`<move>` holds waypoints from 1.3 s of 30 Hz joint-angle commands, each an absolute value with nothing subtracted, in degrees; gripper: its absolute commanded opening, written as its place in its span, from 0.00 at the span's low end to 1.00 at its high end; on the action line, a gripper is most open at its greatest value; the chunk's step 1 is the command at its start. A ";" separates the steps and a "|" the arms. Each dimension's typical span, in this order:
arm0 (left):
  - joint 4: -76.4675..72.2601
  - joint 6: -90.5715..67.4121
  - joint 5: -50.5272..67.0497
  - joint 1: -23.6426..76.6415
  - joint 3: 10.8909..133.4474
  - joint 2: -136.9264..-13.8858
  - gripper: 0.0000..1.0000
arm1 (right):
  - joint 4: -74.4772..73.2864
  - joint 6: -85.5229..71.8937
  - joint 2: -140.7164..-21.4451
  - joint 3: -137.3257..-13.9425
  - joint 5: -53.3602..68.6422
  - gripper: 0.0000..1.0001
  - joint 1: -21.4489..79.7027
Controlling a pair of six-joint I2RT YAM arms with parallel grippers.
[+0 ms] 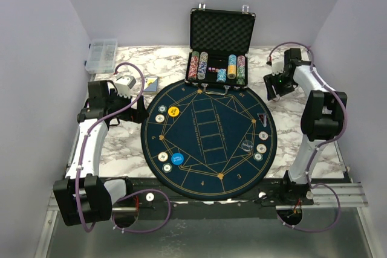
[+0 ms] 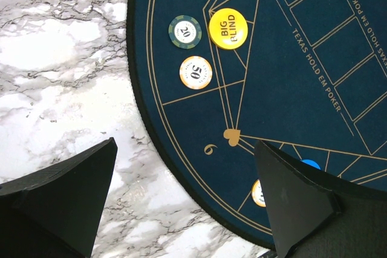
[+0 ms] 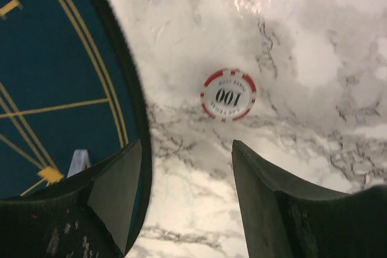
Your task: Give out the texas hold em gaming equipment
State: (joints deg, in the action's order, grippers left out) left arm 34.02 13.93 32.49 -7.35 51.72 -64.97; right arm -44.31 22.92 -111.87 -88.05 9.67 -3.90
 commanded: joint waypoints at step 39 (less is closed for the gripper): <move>33.43 13.98 32.02 -7.06 52.73 -66.54 0.98 | -53.60 29.44 -131.57 -100.71 9.86 0.48 -5.30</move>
